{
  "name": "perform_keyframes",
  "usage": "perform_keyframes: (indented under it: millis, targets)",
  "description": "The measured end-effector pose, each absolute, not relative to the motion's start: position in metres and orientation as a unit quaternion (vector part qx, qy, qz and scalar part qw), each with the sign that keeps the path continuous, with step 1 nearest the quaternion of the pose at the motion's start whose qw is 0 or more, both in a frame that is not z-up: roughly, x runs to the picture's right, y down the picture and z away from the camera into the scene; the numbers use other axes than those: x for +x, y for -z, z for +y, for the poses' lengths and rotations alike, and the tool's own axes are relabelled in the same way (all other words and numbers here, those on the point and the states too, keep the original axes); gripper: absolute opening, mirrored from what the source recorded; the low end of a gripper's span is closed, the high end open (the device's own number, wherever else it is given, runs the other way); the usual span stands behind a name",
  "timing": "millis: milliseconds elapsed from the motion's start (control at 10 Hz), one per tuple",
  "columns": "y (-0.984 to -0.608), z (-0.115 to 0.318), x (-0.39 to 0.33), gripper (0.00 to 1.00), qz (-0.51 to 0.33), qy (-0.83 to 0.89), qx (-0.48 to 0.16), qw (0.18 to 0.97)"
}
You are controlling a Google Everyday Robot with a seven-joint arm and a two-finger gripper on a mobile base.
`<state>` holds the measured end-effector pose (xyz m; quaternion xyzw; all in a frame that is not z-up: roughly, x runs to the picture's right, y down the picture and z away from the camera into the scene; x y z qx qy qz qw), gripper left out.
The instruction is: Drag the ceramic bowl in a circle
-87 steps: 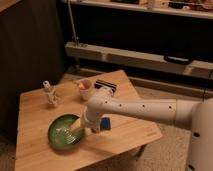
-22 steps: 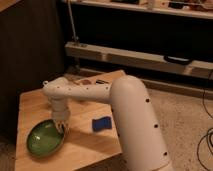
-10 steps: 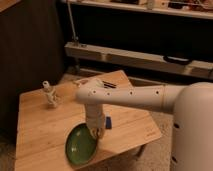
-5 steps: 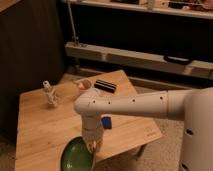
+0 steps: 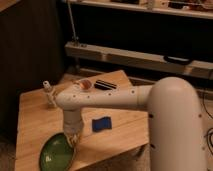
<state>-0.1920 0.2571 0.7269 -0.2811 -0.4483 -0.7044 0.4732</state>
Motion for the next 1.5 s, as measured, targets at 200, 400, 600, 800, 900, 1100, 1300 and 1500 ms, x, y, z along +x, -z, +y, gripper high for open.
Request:
perform_keyframes:
  millis: [200, 400, 600, 800, 900, 1100, 1300, 1500]
  targets:
    - [-0.758, 0.252, -0.229, 0.00, -0.437, 0.706, -0.287, 0.477]
    - [-0.791, 0.231, -0.240, 0.00, -0.420, 0.693, -0.291, 0.508]
    - [-0.820, 0.194, -0.225, 0.00, -0.391, 0.680, -0.289, 0.549]
    - [-0.834, 0.164, -0.196, 0.00, -0.361, 0.670, -0.285, 0.582]
    - [-0.839, 0.151, -0.174, 0.00, -0.339, 0.666, -0.288, 0.599]
    - [-0.844, 0.145, -0.125, 0.00, -0.307, 0.658, -0.313, 0.612]
    - [-0.835, 0.155, -0.078, 0.00, -0.293, 0.650, -0.336, 0.615]
    - [-0.816, 0.159, -0.042, 0.00, -0.293, 0.640, -0.347, 0.619]
